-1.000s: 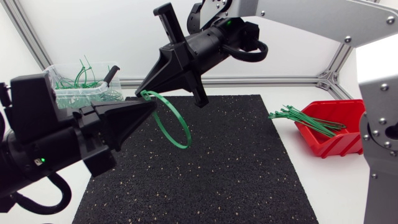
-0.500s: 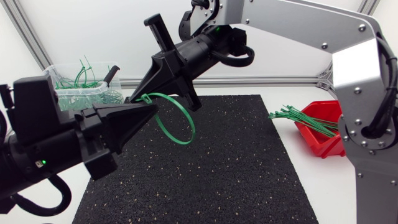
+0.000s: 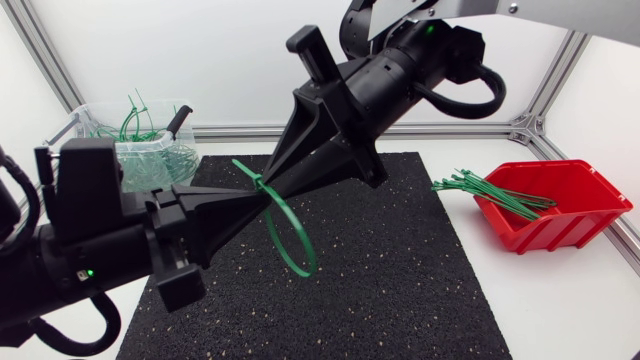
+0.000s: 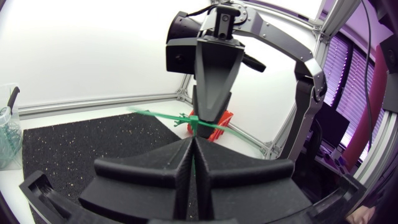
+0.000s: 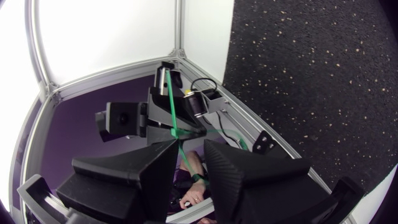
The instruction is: Take a green cable tie from the red box, thread the tail through the head to close it, then place it in the transparent bin on the left.
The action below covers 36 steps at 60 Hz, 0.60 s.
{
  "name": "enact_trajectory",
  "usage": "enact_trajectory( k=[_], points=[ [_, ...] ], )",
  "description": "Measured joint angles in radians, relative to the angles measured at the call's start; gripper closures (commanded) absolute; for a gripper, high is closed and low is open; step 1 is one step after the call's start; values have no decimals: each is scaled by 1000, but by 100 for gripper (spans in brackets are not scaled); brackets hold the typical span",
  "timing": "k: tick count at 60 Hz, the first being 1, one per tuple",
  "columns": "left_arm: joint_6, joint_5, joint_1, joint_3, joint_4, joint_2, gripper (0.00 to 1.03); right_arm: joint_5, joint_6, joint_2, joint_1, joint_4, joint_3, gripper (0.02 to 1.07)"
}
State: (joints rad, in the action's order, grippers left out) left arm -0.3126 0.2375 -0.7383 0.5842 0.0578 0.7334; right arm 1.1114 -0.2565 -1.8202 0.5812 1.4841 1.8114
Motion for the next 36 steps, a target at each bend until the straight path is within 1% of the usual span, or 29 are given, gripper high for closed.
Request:
enact_trajectory(
  k=[5,8,12,15,25,29,33,36],
  points=[
    [3,-5,0,5,-28,6,100,-98,0,29,0,-26,-61,59],
    [8,-8,0,21,-50,8,100,-188,-1,41,0,-53,-92,56],
    [23,-24,0,52,-84,13,100,-293,-10,60,-8,-108,-140,56],
    [39,-45,0,81,-121,21,100,-388,-19,79,-22,-127,-173,56],
    [116,-146,0,174,-259,64,100,-634,-53,192,-53,-184,-243,53],
    [158,-166,30,203,-288,84,100,-704,-61,247,-54,-200,-264,53],
    [197,-169,93,227,-317,102,100,-745,-62,303,-56,-202,-282,53],
    [228,-173,159,246,-331,121,100,-775,-63,336,-60,-203,-293,53]
  ],
)
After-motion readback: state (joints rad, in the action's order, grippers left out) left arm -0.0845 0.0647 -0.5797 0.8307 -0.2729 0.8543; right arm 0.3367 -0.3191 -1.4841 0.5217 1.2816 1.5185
